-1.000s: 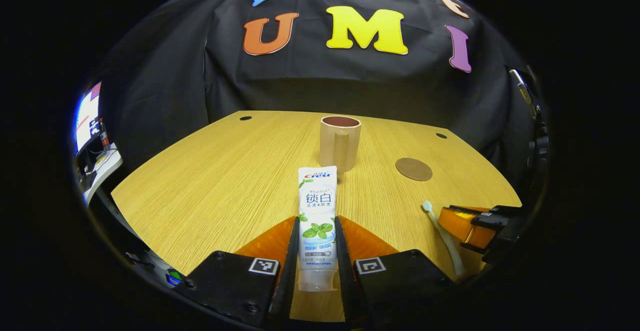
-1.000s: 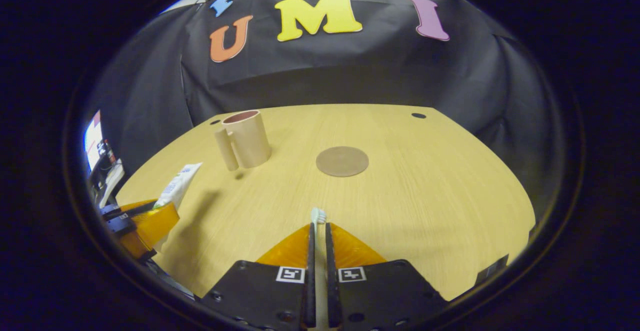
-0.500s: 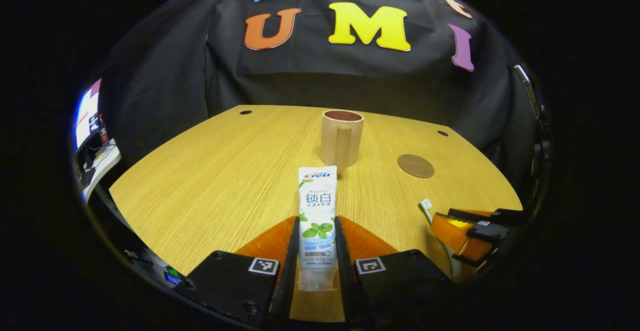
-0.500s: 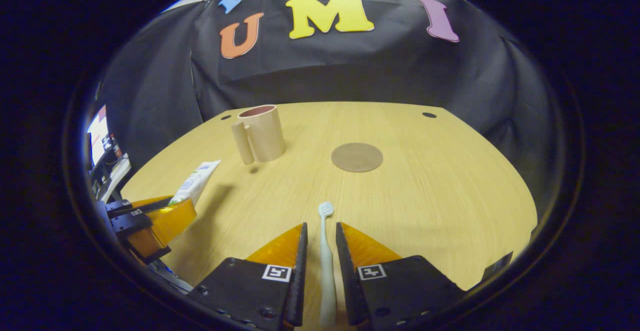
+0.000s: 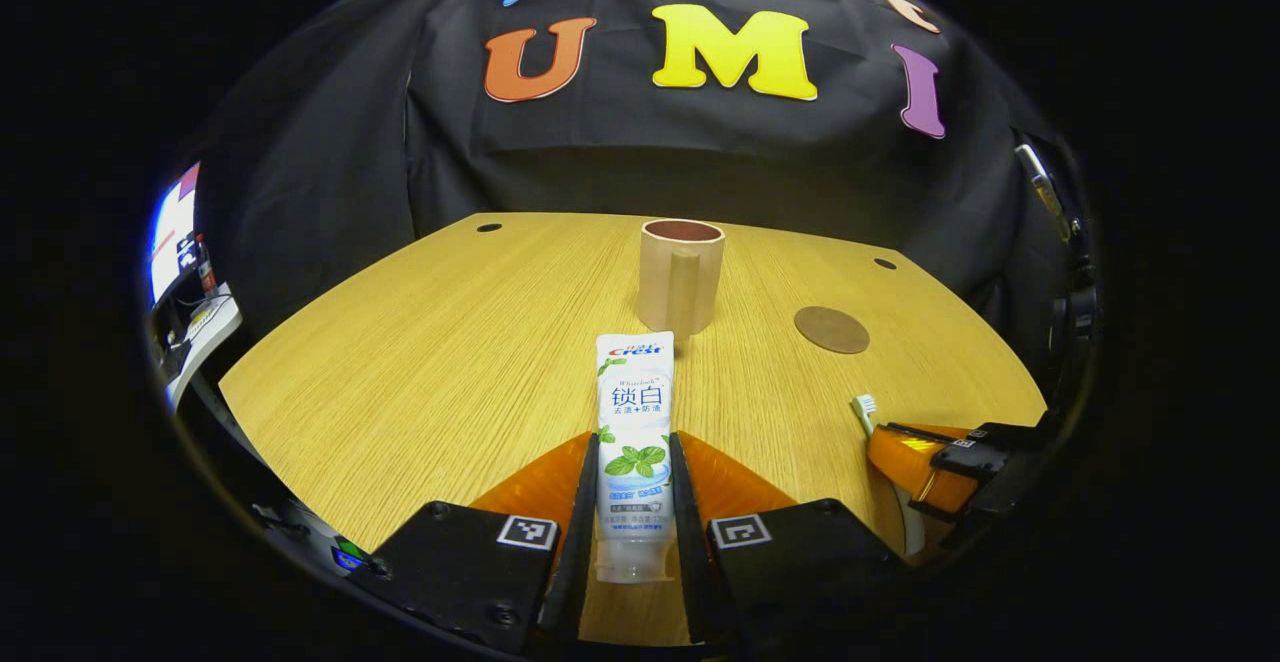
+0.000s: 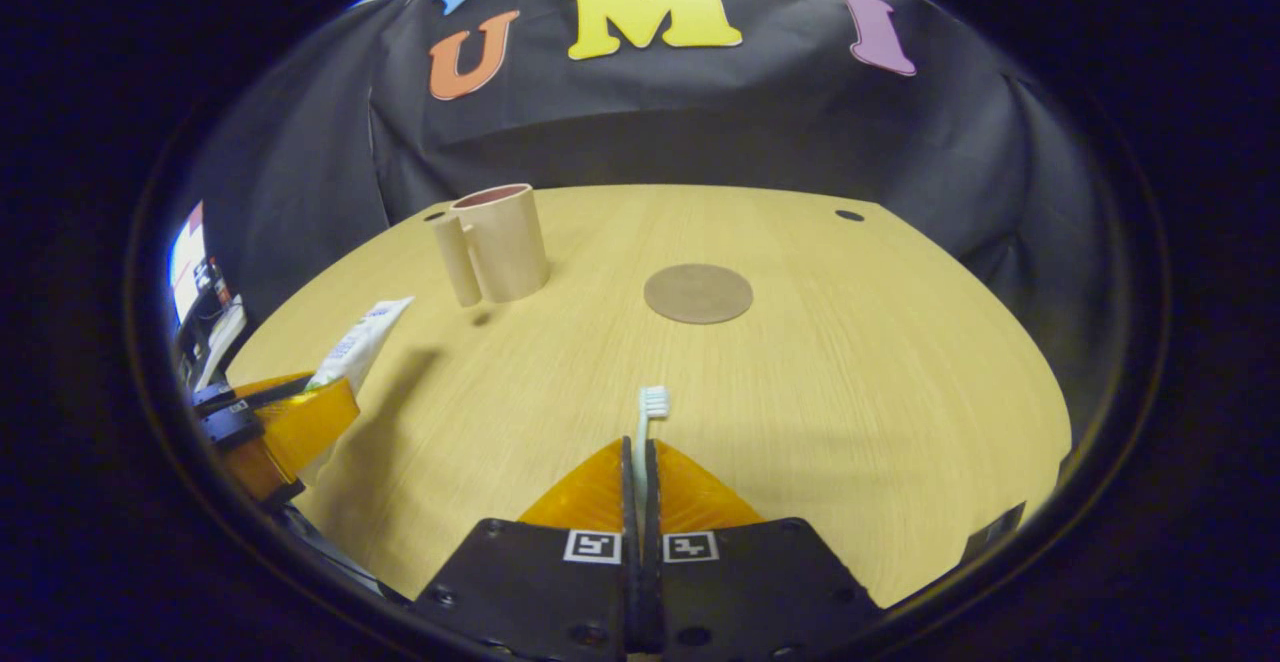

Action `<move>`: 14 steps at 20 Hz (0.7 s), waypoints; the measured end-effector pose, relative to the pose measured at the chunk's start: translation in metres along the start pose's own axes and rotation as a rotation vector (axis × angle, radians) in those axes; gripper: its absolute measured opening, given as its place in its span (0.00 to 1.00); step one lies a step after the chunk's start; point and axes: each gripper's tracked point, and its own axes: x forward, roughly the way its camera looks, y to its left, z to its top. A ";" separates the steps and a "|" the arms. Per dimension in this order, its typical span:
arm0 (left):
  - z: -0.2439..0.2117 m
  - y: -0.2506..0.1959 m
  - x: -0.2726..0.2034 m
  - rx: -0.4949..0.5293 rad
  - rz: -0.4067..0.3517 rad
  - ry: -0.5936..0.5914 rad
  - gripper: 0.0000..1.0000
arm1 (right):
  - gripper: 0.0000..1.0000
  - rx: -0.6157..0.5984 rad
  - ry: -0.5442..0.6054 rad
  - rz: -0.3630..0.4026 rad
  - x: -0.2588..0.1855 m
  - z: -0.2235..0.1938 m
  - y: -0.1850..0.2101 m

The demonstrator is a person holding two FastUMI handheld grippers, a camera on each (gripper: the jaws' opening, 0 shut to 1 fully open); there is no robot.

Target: Put the toothbrush and toothpaste on the desktop into the cup, then pick up the cup and place it on the coaster on the desktop.

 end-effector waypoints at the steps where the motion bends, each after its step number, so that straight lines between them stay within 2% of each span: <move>1: 0.001 0.001 0.000 0.000 0.000 -0.001 0.46 | 0.00 -0.011 -0.024 -0.001 -0.003 0.002 0.001; 2: 0.002 0.002 0.001 -0.002 -0.001 -0.005 0.42 | 0.00 -0.009 -0.049 -0.004 -0.006 0.006 0.000; 3: 0.003 0.002 0.000 -0.006 0.000 -0.008 0.46 | 0.00 -0.012 -0.066 -0.002 -0.010 0.009 -0.001; 4: 0.003 0.003 -0.001 -0.008 0.001 -0.008 0.42 | 0.00 -0.003 -0.085 -0.001 -0.015 0.013 -0.003; 5: 0.003 0.004 -0.001 -0.011 0.001 -0.009 0.46 | 0.00 -0.001 -0.106 0.001 -0.020 0.016 -0.003; 6: 0.004 0.003 -0.001 -0.012 0.001 -0.008 0.46 | 0.00 0.002 -0.132 0.007 -0.026 0.020 -0.003; 7: 0.004 0.003 -0.001 -0.012 0.001 -0.009 0.42 | 0.00 0.016 -0.164 0.014 -0.033 0.025 -0.004; 8: 0.004 0.003 -0.002 -0.011 0.001 -0.012 0.46 | 0.00 0.026 -0.194 0.017 -0.039 0.031 -0.005; 9: 0.006 0.002 -0.002 -0.009 0.000 -0.017 0.46 | 0.00 0.038 -0.227 0.020 -0.043 0.036 -0.006; 10: 0.006 0.001 -0.003 -0.009 -0.004 -0.021 0.42 | 0.00 0.047 -0.252 0.023 -0.049 0.041 -0.007; 12: 0.007 -0.002 -0.004 -0.008 -0.012 -0.025 0.42 | 0.00 0.065 -0.294 0.032 -0.058 0.050 -0.007; 13: 0.008 -0.003 -0.003 -0.009 -0.014 -0.029 0.46 | 0.00 0.070 -0.311 0.035 -0.062 0.053 -0.007; 14: 0.008 -0.003 -0.005 -0.008 -0.015 -0.033 0.42 | 0.00 0.072 -0.327 0.037 -0.066 0.056 -0.007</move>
